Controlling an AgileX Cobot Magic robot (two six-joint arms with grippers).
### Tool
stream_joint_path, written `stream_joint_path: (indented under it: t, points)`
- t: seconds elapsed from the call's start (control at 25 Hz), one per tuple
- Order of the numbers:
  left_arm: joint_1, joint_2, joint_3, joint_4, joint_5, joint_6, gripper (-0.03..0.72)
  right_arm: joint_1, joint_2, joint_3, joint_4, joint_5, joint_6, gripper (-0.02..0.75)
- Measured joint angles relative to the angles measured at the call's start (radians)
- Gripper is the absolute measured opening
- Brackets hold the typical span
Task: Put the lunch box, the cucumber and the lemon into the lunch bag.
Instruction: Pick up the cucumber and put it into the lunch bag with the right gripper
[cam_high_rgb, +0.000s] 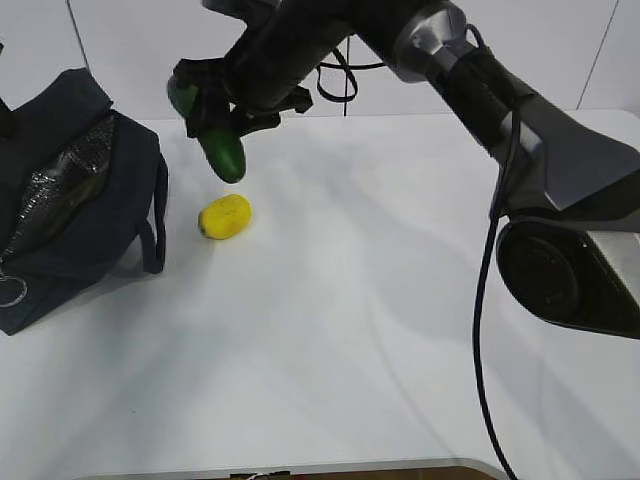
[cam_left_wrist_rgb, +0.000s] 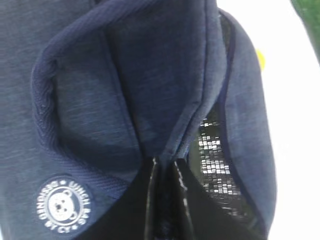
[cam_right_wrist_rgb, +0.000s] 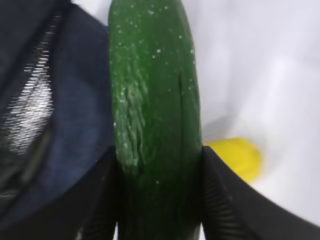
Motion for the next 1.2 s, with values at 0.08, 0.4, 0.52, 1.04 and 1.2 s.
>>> stream_joint_path:
  t: [0.08, 0.4, 0.52, 1.04, 1.2]
  points:
    - [0.000, 0.000, 0.000, 0.030, -0.005, -0.003, 0.011, 0.000, 0.000, -0.004, 0.077, 0.002, 0.000, 0.344]
    - [0.019, 0.000, 0.000, 0.057, -0.019, -0.037, 0.011, 0.000, 0.000, -0.004, 0.399, 0.004, 0.000, 0.344]
    - [0.021, 0.000, 0.000, 0.042, -0.019, -0.041, 0.011, 0.002, 0.009, -0.004, 0.482, 0.004, 0.000, 0.344]
    - [0.021, 0.000, 0.000, -0.113, 0.006, 0.007, 0.011, 0.003, 0.156, -0.008, 0.609, 0.002, 0.010, 0.344]
    - [0.021, 0.000, 0.000, -0.163, 0.017, 0.041, 0.011, 0.006, 0.191, -0.008, 0.690, -0.022, 0.018, 0.344]
